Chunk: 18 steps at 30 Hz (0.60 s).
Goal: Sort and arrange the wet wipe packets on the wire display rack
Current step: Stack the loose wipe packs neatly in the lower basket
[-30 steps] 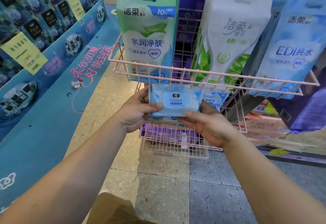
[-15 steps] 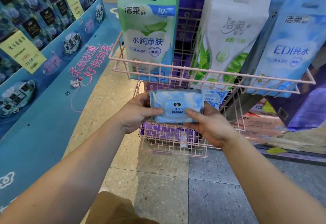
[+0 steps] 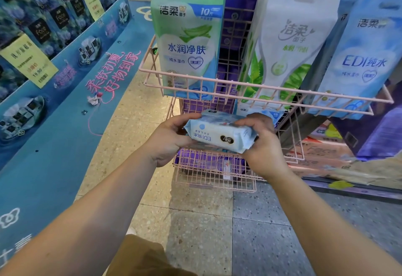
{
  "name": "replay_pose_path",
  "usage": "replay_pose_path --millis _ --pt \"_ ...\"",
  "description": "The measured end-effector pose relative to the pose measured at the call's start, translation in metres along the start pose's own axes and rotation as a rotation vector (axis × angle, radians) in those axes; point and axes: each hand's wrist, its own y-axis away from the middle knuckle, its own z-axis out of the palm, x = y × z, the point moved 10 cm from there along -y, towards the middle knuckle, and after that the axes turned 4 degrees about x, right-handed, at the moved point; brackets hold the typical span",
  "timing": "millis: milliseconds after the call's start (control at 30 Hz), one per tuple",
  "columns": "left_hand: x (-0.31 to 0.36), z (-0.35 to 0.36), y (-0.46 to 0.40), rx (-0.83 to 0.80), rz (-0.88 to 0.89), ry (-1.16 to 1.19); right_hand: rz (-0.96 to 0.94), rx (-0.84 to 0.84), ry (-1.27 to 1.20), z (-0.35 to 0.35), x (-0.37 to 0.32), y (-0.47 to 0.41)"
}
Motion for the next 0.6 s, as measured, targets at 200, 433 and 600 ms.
replay_pose_path --millis 200,433,600 --pt "0.005 -0.001 -0.001 0.041 0.008 0.074 -0.263 0.157 0.308 -0.007 -0.015 0.01" --pt "0.012 -0.008 -0.006 0.067 -0.046 0.131 0.18 0.017 0.055 0.0 0.019 0.002" --pt "0.013 -0.009 -0.007 0.087 -0.08 0.129 0.329 -0.053 -0.119 0.007 0.03 0.003"
